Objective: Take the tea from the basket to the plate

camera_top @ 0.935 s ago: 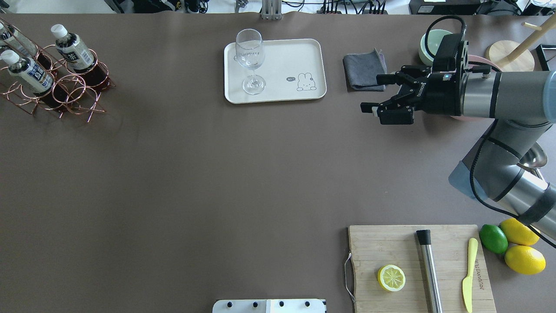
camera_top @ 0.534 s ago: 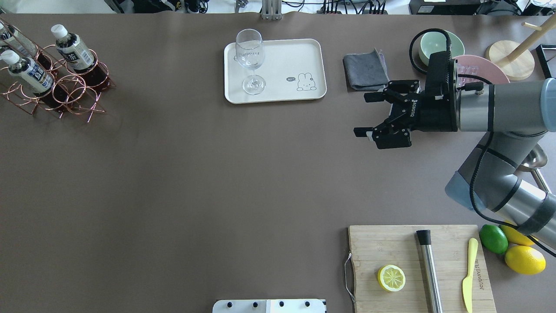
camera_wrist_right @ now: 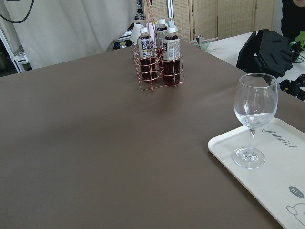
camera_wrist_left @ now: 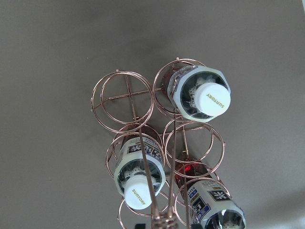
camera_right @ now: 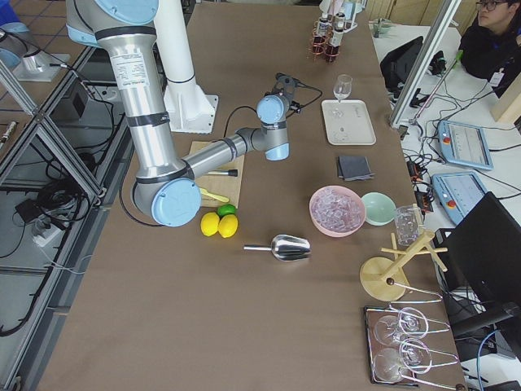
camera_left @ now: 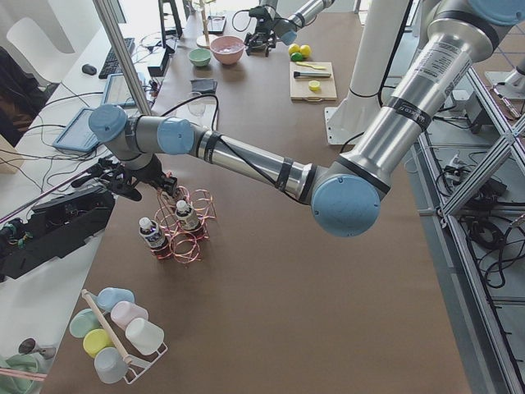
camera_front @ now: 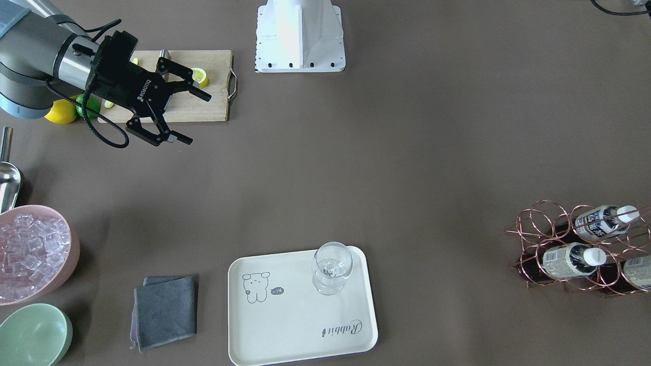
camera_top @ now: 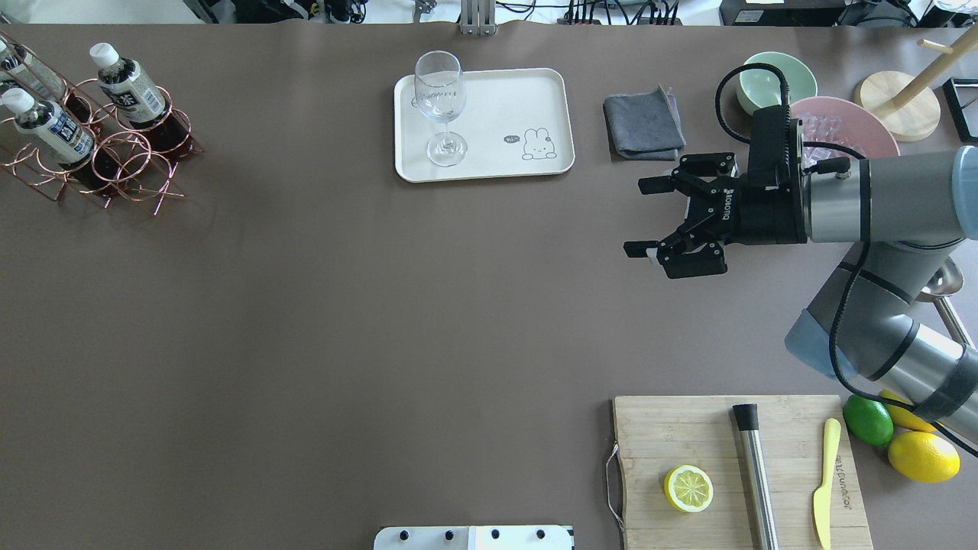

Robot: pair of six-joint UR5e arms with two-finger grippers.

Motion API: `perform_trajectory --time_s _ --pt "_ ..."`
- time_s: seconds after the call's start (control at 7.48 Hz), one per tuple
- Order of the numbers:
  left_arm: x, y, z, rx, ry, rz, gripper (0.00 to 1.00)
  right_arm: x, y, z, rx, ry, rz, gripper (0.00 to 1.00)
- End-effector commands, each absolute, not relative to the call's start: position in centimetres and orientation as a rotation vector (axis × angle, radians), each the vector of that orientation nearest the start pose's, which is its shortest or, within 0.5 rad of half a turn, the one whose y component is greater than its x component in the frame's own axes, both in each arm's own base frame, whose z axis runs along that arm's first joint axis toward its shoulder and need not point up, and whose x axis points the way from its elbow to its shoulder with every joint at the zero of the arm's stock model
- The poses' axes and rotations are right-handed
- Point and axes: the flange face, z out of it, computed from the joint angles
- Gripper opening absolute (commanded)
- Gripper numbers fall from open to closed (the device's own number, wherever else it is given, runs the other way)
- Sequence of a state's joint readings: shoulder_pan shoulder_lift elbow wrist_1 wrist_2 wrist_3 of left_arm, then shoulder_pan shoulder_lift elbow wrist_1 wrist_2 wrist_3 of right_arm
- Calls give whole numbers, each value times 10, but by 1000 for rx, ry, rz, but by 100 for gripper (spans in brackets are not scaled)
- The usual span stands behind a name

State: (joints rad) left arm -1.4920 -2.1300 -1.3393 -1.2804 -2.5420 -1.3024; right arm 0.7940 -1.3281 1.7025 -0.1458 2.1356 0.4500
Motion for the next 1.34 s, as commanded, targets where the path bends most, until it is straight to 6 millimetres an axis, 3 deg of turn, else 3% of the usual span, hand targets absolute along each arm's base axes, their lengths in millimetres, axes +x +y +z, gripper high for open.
perform_trajectory --time_s 0.0,1.07,1.2 --pt "-12 -700 448 -619 828 -1122 40 -315 -428 319 1202 -1363 -741 99" --pt "-6 -706 445 -569 861 -1088 45 -329 -414 325 1169 -1385 -767 100" --pt "-4 -706 445 -563 867 -1080 28 -329 -413 329 1163 -1382 -766 100"
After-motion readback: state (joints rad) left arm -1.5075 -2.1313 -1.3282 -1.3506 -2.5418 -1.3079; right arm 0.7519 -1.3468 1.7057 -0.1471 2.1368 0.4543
